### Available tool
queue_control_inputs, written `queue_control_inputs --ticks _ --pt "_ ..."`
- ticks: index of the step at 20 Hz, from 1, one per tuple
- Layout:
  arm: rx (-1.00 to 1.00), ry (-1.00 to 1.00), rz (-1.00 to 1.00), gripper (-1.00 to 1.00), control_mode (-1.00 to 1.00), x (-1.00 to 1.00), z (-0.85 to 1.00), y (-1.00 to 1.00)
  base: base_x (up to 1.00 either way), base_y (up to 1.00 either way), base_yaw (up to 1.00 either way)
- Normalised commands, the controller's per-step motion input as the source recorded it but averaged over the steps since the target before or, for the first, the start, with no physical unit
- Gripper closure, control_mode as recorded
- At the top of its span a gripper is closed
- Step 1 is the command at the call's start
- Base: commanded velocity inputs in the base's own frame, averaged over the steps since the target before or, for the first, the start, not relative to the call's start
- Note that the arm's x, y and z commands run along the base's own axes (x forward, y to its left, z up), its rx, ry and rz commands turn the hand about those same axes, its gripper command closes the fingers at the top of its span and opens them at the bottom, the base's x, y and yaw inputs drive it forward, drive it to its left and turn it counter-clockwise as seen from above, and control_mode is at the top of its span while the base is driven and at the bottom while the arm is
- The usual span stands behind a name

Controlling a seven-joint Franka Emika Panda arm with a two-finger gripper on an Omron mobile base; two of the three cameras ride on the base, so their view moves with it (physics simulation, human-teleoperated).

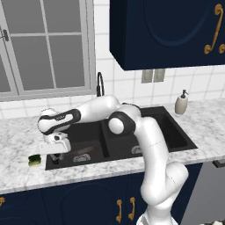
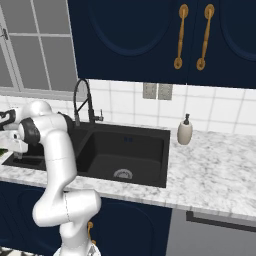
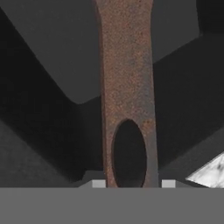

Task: Pick the pan and sponge and place them into the sink. Then turn on the water.

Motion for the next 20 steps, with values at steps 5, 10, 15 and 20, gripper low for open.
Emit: queue_control_inputs --ticks 5,10,15,20 --pt "0.00 0.00 0.00 -1.00 -1.00 0.00 -0.12 0.00 0.00 0.00 0.00" --pt "0.01 0.00 0.00 -1.00 -1.00 -0.04 -0.04 0.00 0.00 0.00 0.00" --pt "0.07 -0.05 0.00 -1.00 -1.00 -0.16 0.00 -0.01 0.00 0.00 0.00" --pt "0.12 -0.09 0.03 -1.00 -1.00 -0.03 0.49 0.06 0.00 0.00 0.00"
